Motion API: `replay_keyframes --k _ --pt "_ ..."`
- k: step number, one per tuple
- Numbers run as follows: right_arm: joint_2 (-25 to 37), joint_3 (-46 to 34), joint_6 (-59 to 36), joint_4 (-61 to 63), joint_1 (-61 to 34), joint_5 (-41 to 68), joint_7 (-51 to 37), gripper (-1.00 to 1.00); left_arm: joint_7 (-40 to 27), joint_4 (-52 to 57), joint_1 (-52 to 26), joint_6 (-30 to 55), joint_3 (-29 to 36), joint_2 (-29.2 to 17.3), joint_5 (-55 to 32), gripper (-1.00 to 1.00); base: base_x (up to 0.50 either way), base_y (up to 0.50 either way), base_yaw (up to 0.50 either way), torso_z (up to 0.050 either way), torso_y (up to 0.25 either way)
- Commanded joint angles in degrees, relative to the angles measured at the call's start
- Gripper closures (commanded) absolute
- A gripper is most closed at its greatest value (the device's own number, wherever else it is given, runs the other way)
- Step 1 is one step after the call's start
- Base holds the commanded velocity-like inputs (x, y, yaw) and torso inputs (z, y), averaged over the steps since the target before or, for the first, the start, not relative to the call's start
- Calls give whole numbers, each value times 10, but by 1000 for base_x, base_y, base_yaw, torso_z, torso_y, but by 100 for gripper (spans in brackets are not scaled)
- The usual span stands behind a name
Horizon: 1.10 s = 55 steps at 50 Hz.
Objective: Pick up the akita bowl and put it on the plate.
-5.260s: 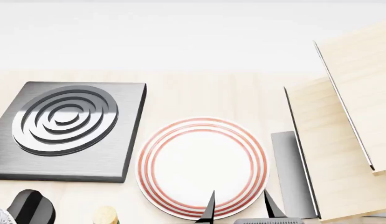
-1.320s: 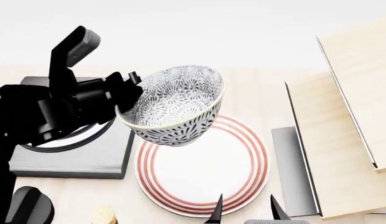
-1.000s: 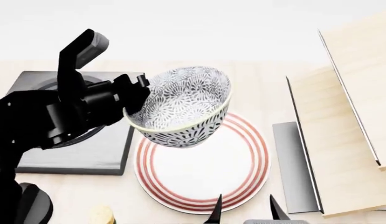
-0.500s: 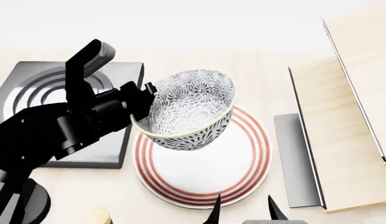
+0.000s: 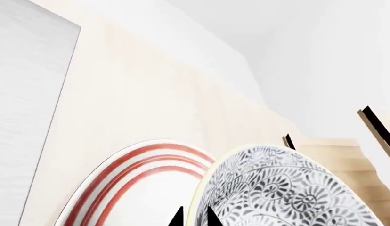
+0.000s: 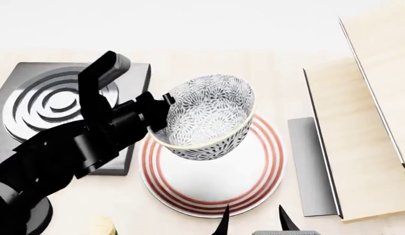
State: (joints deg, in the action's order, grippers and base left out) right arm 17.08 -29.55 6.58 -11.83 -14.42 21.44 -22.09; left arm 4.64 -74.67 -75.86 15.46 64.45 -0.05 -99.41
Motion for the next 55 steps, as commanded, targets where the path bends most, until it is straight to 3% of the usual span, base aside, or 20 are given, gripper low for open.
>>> replay_keyframes --k 1,10,22,30,35,55 --pt "-1 -2 -1 -4 -4 2 2 -100 -3 5 -14 -66 262 0 -275 100 0 0 0 0 -94" --pt "0 -4 -4 -6 -7 3 3 -100 -5 16 -19 -84 325 0 -320 100 0 0 0 0 -6" --pt "0 -5 -2 -10 -9 5 5 -100 -16 26 -16 -95 326 0 -314 100 0 0 0 0 0" --pt "0 -5 -1 -10 -9 6 5 -100 -35 36 -9 -101 324 0 -283 100 0 0 0 0 0" --pt "0 -6 1 -13 -9 5 6 -100 -75 53 -8 -117 330 0 -218 100 0 0 0 0 0" --pt "-1 -11 3 -16 -8 6 7 -100 -71 75 -3 -114 291 0 -150 100 0 0 0 0 0"
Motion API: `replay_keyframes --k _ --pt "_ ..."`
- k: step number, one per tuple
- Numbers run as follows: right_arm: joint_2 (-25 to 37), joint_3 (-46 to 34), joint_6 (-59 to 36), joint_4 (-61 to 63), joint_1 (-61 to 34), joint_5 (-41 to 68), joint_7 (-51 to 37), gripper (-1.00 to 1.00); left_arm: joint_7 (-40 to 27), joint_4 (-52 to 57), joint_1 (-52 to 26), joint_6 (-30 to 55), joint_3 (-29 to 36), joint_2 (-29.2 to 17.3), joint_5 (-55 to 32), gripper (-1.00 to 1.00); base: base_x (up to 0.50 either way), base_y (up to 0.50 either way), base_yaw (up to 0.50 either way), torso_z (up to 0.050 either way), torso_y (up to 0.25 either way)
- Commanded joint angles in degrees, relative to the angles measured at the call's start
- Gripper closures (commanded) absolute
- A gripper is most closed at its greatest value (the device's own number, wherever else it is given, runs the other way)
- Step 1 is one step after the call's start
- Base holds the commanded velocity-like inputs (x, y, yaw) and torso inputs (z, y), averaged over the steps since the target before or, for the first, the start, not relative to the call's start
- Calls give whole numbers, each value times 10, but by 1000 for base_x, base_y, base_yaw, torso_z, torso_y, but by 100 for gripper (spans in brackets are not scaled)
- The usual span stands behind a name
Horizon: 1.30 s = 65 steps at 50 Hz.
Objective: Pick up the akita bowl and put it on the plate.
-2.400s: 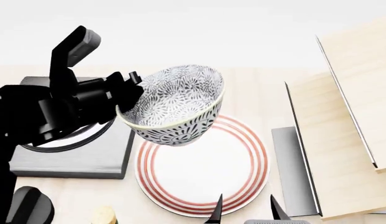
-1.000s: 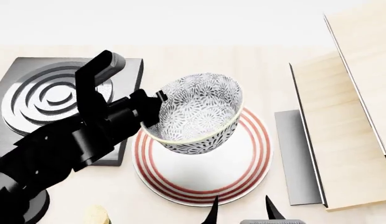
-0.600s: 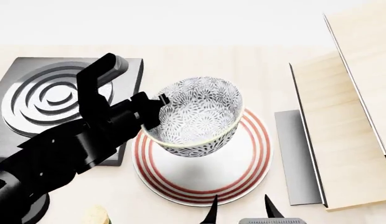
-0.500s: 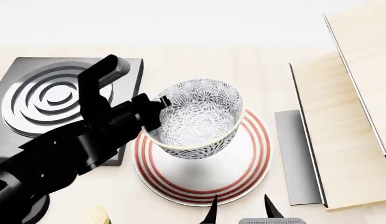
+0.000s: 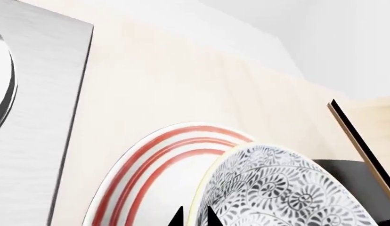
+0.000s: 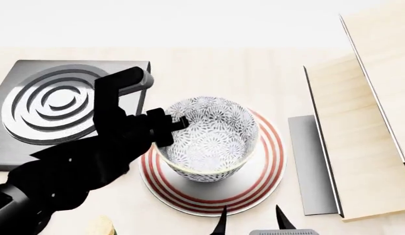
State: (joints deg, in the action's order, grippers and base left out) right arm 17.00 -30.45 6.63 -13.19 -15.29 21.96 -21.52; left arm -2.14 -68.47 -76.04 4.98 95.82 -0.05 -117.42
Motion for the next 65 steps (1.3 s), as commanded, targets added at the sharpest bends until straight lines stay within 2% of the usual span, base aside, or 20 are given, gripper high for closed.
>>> replay_keyframes --k 1,30,38,56,65 --pt "0 -2 3 -3 0 1 1 -100 -5 14 -1 -11 -23 0 33 100 0 0 0 0 0" --pt "3 -4 8 0 5 4 1 -100 -32 13 -1 -4 -26 0 41 100 0 0 0 0 0" --pt "2 -5 10 -4 4 5 3 -100 -9 10 2 13 -22 0 25 100 -1 0 0 0 2" --pt "2 -9 9 -3 4 6 3 -100 -38 19 6 13 -26 0 49 100 0 0 0 0 0" --pt "0 -13 8 -8 1 5 4 -100 -52 19 10 -16 -26 0 11 100 0 0 0 0 0"
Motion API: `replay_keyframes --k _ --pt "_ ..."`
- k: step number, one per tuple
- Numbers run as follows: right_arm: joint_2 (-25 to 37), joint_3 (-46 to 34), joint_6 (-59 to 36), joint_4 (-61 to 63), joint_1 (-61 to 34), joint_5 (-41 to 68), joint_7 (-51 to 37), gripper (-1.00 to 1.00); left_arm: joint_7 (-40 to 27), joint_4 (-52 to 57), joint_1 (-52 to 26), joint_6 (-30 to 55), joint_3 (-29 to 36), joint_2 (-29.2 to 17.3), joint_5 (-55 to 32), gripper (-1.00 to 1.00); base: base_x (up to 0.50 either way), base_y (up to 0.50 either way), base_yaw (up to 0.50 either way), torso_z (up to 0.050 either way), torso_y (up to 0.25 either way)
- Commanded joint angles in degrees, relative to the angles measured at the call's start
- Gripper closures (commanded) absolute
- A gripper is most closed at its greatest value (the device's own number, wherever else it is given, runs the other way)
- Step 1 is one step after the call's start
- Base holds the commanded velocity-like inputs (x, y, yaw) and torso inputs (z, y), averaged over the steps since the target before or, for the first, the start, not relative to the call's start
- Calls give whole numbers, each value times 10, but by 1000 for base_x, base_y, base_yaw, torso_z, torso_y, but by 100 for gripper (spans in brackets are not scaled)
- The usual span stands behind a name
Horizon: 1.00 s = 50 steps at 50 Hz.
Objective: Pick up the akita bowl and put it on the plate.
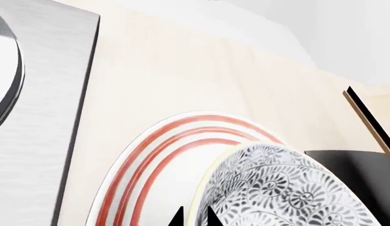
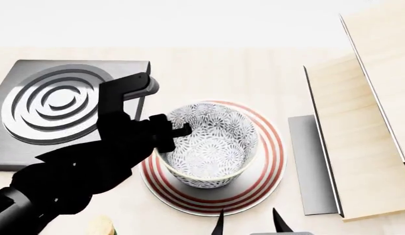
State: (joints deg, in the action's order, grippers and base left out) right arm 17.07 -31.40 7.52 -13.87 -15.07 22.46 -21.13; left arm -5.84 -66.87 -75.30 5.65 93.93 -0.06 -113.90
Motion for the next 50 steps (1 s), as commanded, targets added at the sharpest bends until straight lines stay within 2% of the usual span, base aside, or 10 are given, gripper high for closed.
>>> replay_keyframes --k 1,13,22,24,25,26,33,50 --pt "-1 -3 -1 -2 -1 0 1 -100 -12 2 3 -22 -8 1 -33 100 0 0 0 0 0" --pt "-1 -5 1 -8 -2 6 10 -100 -47 5 -3 -44 -3 1 -87 100 0 0 0 0 0" --pt "2 -3 5 -4 0 13 13 -100 -80 21 -4 -37 -2 1 -32 100 0 0 0 0 0" --pt "1 -3 6 -8 -1 12 13 -100 -65 23 -4 -31 -8 1 -30 100 0 0 0 0 0" --pt "0 -4 6 -12 -2 12 14 -100 -84 25 -3 -42 -7 1 -15 100 0 0 0 0 -139" --pt "0 -4 5 -10 -2 13 14 -100 -60 24 -3 -34 -11 1 -24 100 0 0 0 0 -141" --pt "0 -5 4 -9 -2 14 15 -100 -61 43 -2 -40 -14 1 22 100 0 0 0 0 -8" --pt "1 -5 12 -14 0 18 18 -100 -69 58 -1 -42 -20 1 52 100 1 0 0 0 0"
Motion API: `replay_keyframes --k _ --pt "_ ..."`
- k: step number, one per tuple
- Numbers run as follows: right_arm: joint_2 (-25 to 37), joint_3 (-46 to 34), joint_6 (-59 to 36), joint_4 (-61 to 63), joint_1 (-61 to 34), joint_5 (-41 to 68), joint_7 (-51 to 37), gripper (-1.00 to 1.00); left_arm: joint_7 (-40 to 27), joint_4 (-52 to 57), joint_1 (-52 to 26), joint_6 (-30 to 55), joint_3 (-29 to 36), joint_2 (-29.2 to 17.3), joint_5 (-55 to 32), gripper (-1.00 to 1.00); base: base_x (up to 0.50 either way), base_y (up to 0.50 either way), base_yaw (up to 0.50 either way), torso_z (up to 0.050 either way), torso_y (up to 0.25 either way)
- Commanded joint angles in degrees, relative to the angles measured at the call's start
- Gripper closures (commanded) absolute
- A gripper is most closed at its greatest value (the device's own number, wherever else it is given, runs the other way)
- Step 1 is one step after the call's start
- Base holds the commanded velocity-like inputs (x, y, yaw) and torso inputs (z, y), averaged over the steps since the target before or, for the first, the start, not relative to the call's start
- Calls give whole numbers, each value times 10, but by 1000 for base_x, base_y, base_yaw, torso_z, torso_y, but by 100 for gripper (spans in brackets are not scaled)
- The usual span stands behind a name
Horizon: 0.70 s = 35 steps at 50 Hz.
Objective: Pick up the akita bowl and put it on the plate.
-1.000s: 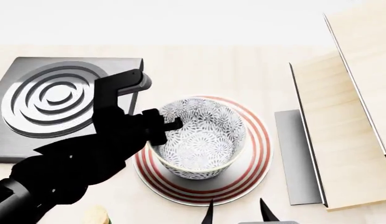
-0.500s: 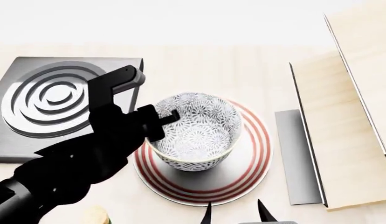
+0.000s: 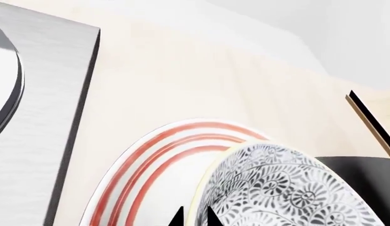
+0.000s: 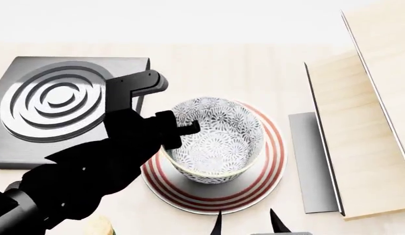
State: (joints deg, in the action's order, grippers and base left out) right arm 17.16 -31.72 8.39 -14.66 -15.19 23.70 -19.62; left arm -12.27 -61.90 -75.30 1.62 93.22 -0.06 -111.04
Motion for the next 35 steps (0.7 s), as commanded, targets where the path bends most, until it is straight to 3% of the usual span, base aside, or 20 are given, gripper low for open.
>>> replay_keyframes --k 1,35 --pt "0 -2 3 -7 2 5 3 -100 -6 8 -1 -2 -13 1 24 100 0 0 0 0 0" --pt "0 -4 6 -20 -2 12 10 -100 -15 -13 4 -4 -10 1 -10 100 0 0 0 0 0"
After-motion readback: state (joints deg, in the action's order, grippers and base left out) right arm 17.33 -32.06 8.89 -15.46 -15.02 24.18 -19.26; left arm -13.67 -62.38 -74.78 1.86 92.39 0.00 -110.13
